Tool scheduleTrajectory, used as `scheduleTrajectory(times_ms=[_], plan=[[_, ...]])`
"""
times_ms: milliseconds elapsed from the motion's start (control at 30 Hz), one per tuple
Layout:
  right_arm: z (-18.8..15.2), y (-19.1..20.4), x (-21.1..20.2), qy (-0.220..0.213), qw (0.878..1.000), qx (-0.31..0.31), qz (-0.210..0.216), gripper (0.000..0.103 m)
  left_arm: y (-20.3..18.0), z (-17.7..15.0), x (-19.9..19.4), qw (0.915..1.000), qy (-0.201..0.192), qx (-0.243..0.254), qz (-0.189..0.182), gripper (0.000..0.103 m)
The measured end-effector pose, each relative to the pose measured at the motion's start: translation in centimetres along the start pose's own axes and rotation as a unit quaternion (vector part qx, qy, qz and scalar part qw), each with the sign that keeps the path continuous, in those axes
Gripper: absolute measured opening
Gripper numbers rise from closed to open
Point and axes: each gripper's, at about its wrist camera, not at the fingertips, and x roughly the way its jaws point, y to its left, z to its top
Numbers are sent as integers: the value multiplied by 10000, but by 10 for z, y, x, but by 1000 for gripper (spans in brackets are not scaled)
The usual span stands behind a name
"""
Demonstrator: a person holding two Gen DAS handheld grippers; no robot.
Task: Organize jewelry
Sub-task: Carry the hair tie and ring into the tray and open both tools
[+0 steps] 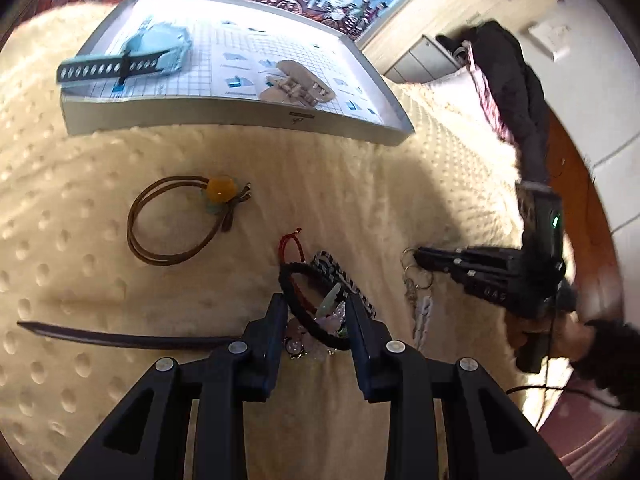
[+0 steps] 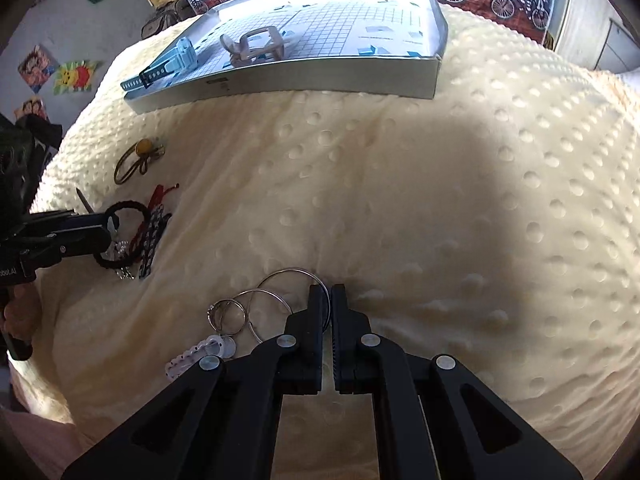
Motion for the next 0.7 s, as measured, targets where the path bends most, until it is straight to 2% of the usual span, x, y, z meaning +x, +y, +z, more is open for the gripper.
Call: scheduleTrajectory(times_ms=[200,300,333,500,700], plan=[[-1,-8,6,-7,9999,102,111,4,17,4,2,9981,-137,-510,-328,24],[-2,-15,6,1,9996,216,203,4,18,6,8,9977,-51,-615,-277,8],[-2,-16,6,2,9994,245,229,4,17,6,8,9977,-49,-629,-234,8],[-4,-11,3,-77,9998,124,167,4,10,3,1,9987,-163,-471,-98,6],[3,-2,-15,-383,9991,-29,170,3,-18,4,-24,9976,-665,131,-150,6]])
